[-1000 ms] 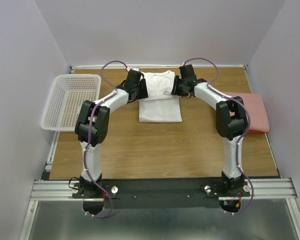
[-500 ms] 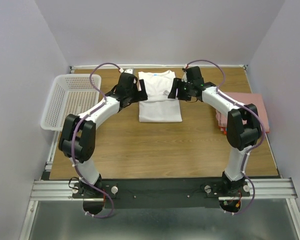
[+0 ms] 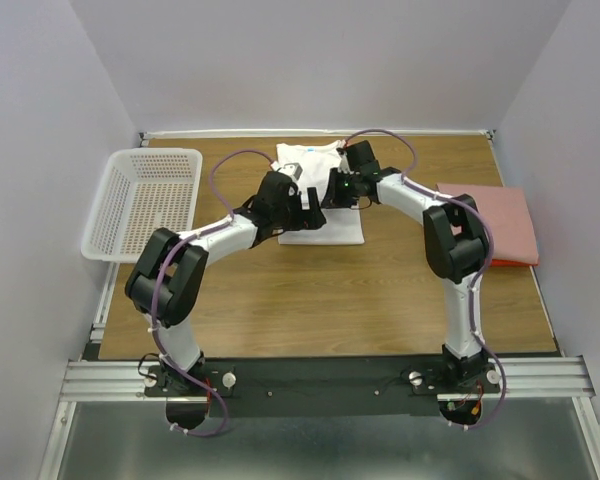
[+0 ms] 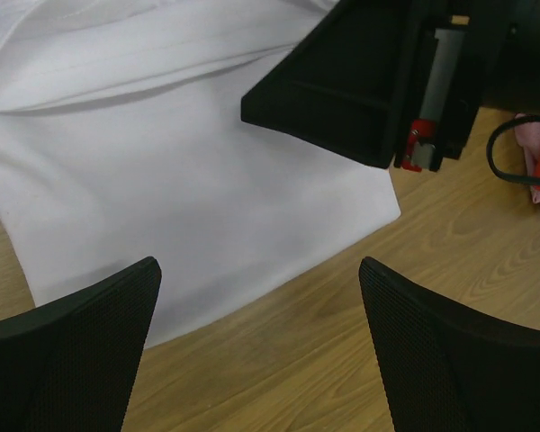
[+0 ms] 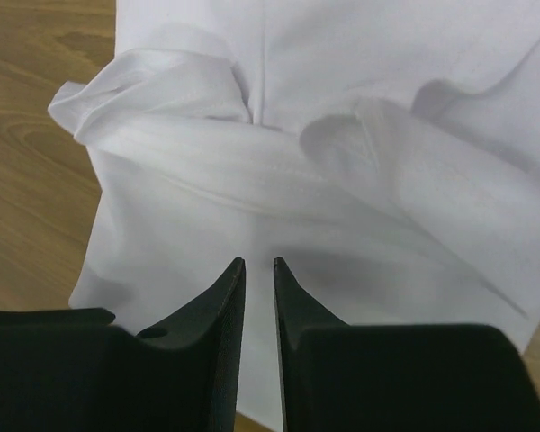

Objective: Fold and stack the t-shirts
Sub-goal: Fold the tshirt

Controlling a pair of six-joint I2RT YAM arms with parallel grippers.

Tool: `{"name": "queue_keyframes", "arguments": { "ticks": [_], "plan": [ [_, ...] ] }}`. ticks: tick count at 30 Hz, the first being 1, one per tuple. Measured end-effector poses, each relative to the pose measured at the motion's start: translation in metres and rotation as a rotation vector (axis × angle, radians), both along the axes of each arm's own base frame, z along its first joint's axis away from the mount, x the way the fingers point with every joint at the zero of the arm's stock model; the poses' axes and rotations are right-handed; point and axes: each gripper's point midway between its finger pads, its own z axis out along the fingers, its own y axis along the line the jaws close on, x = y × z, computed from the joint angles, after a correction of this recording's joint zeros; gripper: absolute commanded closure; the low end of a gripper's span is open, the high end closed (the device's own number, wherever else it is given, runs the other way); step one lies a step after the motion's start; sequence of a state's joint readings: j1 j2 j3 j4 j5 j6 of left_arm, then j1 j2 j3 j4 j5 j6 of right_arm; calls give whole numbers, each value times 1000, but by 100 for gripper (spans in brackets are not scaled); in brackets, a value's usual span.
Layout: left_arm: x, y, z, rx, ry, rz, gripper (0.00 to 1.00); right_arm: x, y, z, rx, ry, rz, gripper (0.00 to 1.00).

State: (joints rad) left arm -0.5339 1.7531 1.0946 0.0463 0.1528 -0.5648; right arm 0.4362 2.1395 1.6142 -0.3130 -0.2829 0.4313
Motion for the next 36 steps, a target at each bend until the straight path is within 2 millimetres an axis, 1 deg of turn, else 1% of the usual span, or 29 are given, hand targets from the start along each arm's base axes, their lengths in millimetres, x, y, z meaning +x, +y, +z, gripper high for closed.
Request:
{"name": "queue_keyframes", "arguments": {
  "ticks": [3,5,7,10,11,14,16,18,20,21,22,25,26,27,28,29,30,31,32,34,35,36],
  "plan": [
    [-4,1,-17,2,24,-11,2,12,8,-15,4,15,2,76],
    [-8,4,-27,10,42,-10,2,20,12,-18,8,12,2,76],
    [-13,6,-38,18,62,-12,2,31,17,-17,19,-2,-2,76],
    [-18,9,-53,29,85,-13,2,51,23,-11,27,-41,-21,76],
    [-17,8,-53,25,81,-12,2,58,24,-9,23,-57,-31,76],
    [-17,8,-54,18,69,-12,2,89,26,3,12,-135,-80,76],
    [-17,8,-53,13,60,-11,2,104,25,10,11,-174,-104,73],
    [-19,9,-52,11,57,-11,2,111,23,15,5,-197,-119,73],
    [-22,11,-50,14,61,-11,2,114,21,19,-2,-211,-127,71],
    [-23,12,-49,15,64,-10,2,115,19,21,-9,-219,-134,66],
    [-24,13,-46,17,64,-10,2,116,16,24,-14,-227,-139,65],
    [-26,17,-33,19,51,0,2,108,3,35,-47,-237,-158,63],
    [-26,18,-24,16,37,7,2,100,-4,44,-57,-246,-167,62],
    [-26,20,-17,15,25,14,2,92,-9,48,-69,-241,-173,56],
    [-27,22,-6,7,2,23,2,76,-20,59,-81,-240,-185,53],
    [-28,25,3,0,-17,31,2,64,-26,70,-86,-246,-188,52],
    [-30,30,16,-10,-46,51,2,51,-34,82,-85,-260,-198,46],
    [-33,34,23,-15,-62,65,2,41,-40,89,-86,-262,-208,44],
    [-37,40,32,-23,-83,90,2,22,-51,99,-91,-268,-220,41],
    [-42,49,38,-26,-104,121,2,-4,-66,106,-90,-270,-246,38],
    [-46,54,37,-25,-103,138,2,-17,-73,107,-93,-269,-256,37],
    [-50,60,33,-16,-97,157,2,-34,-82,99,-103,-250,-268,34]
  ]
}}
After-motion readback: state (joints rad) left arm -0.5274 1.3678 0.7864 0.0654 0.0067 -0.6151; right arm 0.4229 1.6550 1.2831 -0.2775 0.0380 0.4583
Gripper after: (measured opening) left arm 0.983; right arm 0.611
